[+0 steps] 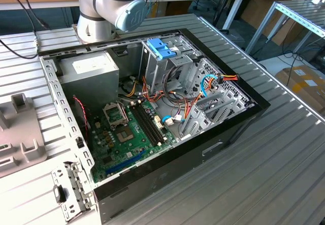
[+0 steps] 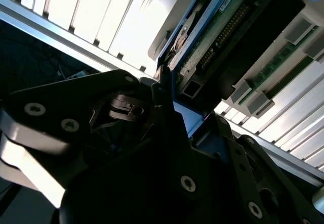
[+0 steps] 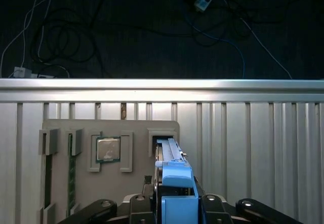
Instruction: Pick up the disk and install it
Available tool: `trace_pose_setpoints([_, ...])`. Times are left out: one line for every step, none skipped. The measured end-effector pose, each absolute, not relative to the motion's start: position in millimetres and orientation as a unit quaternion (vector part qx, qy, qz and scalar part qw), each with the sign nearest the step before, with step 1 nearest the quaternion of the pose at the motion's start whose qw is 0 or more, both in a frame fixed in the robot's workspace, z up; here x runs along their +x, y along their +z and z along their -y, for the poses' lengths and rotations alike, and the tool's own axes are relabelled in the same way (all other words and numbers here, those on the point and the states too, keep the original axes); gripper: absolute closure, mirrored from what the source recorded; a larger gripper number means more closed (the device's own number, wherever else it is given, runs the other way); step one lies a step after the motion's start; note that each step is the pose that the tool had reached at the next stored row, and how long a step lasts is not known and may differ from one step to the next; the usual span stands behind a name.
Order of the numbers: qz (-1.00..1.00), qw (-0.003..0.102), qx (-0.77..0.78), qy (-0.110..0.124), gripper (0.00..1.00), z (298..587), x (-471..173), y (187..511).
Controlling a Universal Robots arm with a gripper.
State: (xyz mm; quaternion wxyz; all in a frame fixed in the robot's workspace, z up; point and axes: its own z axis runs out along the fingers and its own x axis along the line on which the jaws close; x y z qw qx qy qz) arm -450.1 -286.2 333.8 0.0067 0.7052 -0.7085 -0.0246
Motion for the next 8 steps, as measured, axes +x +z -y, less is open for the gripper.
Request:
trace_pose_setpoints([0.709,0.007,0.705,-0.025,0.63,286.2,-450.1,334.5])
trace_pose_setpoints([0.709,0.007,0.705,-0.025,0.63,286.2,-450.1,335.6])
trace_pose_setpoints([0.709,0.007,0.705,-0.025,0.63,286.2,-450.1,336.9])
trace_pose_setpoints([0.709,0.007,0.705,-0.025,0.63,286.2,-450.1,337.7])
trace_pose_setpoints([0.709,0.007,0.705,-0.025,0.63,286.2,-450.1,338.2])
trace_pose_setpoints([0.709,0.007,0.705,-0.025,0.63,286.2,-450.1,338.8])
trace_pose_setpoints([0.709,0.007,0.705,-0.025,0.63,286.2,-450.1,339.1])
trace_pose_setpoints([0.709,0.007,0.705,-0.025,0.63,286.2,-450.1,339.6])
